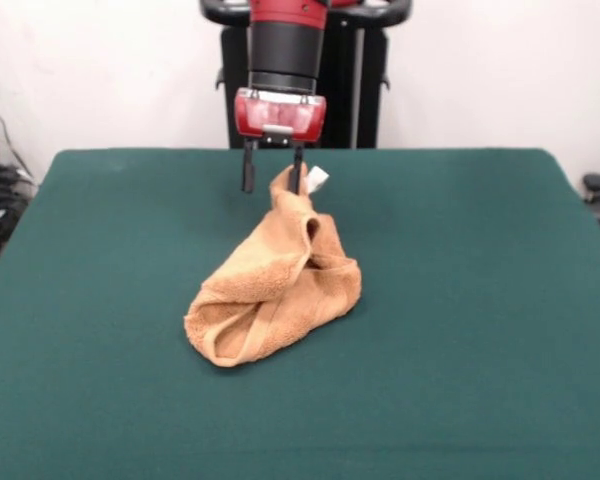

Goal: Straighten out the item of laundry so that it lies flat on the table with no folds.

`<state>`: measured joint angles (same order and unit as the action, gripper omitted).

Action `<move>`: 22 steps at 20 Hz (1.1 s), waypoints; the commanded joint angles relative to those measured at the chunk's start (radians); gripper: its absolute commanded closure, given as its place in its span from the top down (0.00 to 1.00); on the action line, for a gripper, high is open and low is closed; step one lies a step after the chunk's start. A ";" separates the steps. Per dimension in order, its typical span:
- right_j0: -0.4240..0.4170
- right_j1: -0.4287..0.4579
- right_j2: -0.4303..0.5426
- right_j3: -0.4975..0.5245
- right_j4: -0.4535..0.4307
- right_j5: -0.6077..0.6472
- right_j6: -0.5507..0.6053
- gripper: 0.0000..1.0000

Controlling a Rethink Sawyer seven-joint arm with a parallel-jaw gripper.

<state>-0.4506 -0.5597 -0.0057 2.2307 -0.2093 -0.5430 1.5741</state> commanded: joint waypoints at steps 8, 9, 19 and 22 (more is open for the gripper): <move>0.026 0.022 0.053 -0.053 0.003 0.070 0.184 0.00; 0.017 0.023 0.063 -0.052 -0.002 0.071 0.189 0.00; 0.010 0.024 0.065 -0.046 -0.013 0.059 0.192 0.00; 0.006 0.022 0.071 -0.046 -0.015 0.068 0.192 0.00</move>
<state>-0.4552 -0.5728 -0.0057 2.2307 -0.2112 -0.5428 1.5741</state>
